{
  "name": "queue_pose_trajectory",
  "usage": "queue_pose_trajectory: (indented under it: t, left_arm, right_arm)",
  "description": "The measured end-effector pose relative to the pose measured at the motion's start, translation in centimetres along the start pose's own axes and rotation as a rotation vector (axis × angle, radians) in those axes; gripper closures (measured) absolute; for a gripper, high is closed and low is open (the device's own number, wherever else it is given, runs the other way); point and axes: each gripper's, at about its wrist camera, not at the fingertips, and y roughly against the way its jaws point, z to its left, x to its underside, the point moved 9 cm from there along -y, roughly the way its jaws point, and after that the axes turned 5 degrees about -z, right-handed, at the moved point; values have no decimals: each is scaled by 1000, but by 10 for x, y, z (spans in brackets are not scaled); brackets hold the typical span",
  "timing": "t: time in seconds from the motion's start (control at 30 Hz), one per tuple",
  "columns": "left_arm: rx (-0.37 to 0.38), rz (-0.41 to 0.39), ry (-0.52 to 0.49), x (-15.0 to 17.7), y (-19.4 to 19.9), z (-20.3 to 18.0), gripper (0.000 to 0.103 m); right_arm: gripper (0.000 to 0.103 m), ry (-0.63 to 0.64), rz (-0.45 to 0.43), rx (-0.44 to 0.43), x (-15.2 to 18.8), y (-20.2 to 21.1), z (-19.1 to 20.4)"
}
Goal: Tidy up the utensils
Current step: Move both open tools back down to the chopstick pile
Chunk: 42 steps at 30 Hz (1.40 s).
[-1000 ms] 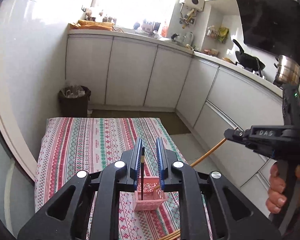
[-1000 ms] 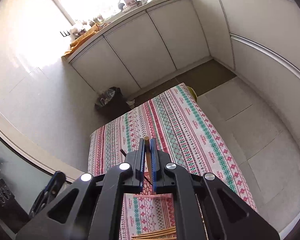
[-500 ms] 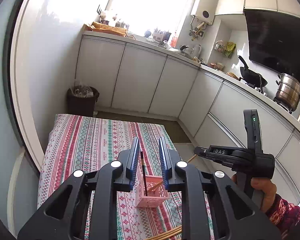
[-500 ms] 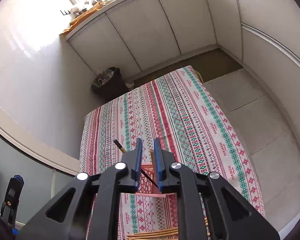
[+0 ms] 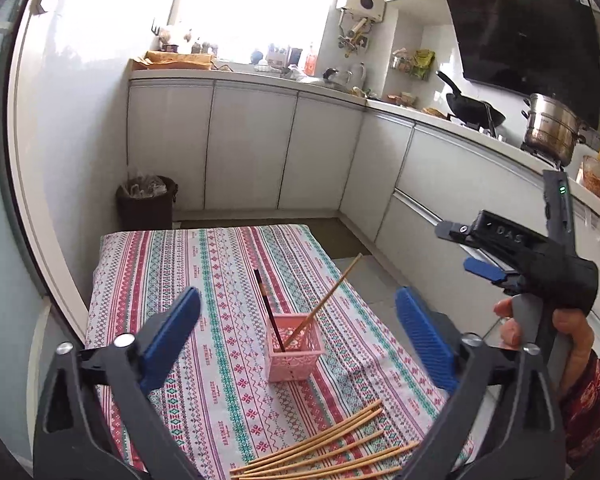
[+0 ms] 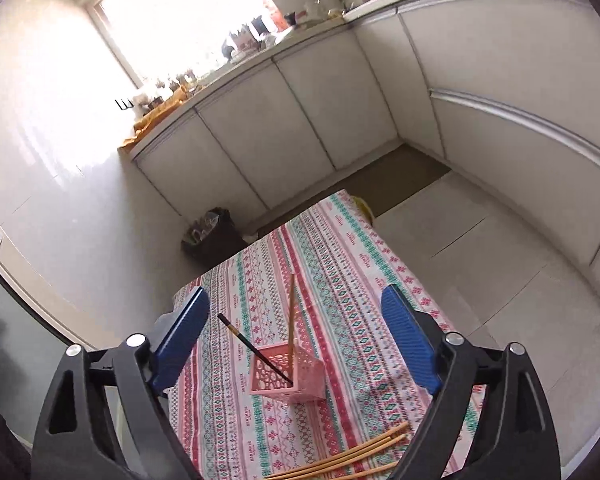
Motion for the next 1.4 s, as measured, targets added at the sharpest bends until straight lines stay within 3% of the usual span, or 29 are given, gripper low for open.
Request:
queue_pose_trajectory:
  t: [0.1, 0.23, 0.37, 0.53, 0.67, 0.77, 1.0, 1.1, 1.2, 1.3, 1.4]
  left_arm:
    - [62, 44, -65, 20, 2, -21, 7]
    - [137, 147, -156, 55, -3, -49, 7]
    - [135, 246, -280, 91, -13, -65, 7]
    - [198, 404, -377, 138, -31, -78, 7]
    - [259, 544, -568, 184, -43, -98, 7]
    - [288, 613, -659, 208, -50, -108, 7]
    - [394, 749, -679, 235, -72, -125, 8]
    - [502, 858, -754, 264, -63, -133, 19]
    - [516, 928, -858, 294, -58, -131, 36]
    - [521, 953, -835, 299, -64, -130, 40]
    - [546, 971, -795, 297, -74, -134, 54]
  right_arm:
    - [7, 49, -144, 36, 14, 50, -24]
    - [7, 199, -184, 129, 52, 91, -51]
    - [7, 205, -18, 173, 106, 99, -90]
    - [7, 73, 198, 173, 178, 105, -139]
    - [7, 46, 287, 174, 220, 102, -154]
    - [7, 39, 285, 165, 221, 102, -158]
    - [7, -40, 323, 131, 224, 95, -166]
    - [7, -72, 336, 121, 224, 93, -169]
    - [7, -121, 346, 117, 224, 91, -177]
    - [7, -189, 358, 109, 224, 90, -185]
    - [7, -248, 371, 108, 225, 89, -192]
